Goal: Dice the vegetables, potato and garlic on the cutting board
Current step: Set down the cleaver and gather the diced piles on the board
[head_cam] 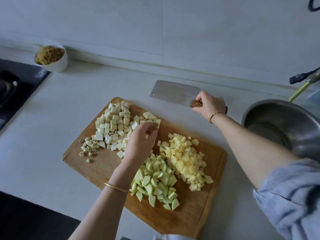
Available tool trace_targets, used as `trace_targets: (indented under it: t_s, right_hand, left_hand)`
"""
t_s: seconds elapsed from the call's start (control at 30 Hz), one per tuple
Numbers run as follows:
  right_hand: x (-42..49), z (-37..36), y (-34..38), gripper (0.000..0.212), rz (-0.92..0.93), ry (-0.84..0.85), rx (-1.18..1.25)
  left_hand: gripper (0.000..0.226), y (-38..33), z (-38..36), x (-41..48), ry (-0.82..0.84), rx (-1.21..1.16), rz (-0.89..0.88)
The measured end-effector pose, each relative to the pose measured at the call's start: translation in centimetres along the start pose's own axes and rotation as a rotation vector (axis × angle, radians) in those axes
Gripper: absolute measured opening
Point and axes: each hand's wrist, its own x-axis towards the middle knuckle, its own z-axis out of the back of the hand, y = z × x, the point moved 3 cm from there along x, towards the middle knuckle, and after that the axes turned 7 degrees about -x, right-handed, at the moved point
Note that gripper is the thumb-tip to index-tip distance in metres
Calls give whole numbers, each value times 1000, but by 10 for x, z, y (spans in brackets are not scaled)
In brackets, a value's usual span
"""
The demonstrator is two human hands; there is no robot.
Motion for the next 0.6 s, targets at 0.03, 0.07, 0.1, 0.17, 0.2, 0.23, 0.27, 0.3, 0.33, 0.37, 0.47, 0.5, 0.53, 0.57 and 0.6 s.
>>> trace_targets:
  t_s: [0.03,0.07,0.1,0.17,0.2,0.23,0.27,0.3,0.33,0.37,0.47,0.5,0.53,0.57,0.6]
  right_hand:
    - [9,-5,-4,33,4,14,4]
    - [17,-9,-8,33,7,23,6]
    - [25,-12,-11,33,7,30,10]
    - [37,-18,-14,34,6,39,20]
    - [43,-21,-14,34,7,43,21]
    - [49,-23,-13,34,9,49,18]
    - [54,-25,-12,34,9,55,12]
    - [59,-27,-10,34,6,57,3]
    - [64,-29,-8,33,2,52,-11]
    - [68,-30,-6,33,-2,42,-29]
    - [74,-34,-2,30,-28,25,-91]
    - [74,-35,-1,30,-39,25,-109]
    - [74,-36,1,31,-49,27,-127]
    - [72,-36,3,32,-58,32,-144]
    - [70,-33,5,33,-67,33,-155]
  left_hand:
    - [24,0,-1,1,-5,-5,8]
    - [24,-1,-1,2,-11,-14,12]
    - [23,0,-2,3,-17,-23,15]
    - [23,1,-2,2,-34,-32,30]
    - [23,2,-2,2,-42,-29,36]
    - [23,3,-2,2,-50,-24,39]
    - [23,5,-2,1,-55,-18,45]
    - [23,6,-1,0,-60,-12,51]
    - [23,7,0,-1,-66,-7,55]
    - [22,8,1,-2,-73,-2,55]
    - [21,10,5,-8,-84,11,53]
    - [21,11,6,-11,-83,26,53]
    - [21,12,8,-13,-81,47,51]
    - [21,13,8,-15,-80,66,45]
    - [21,14,9,-17,-82,79,35]
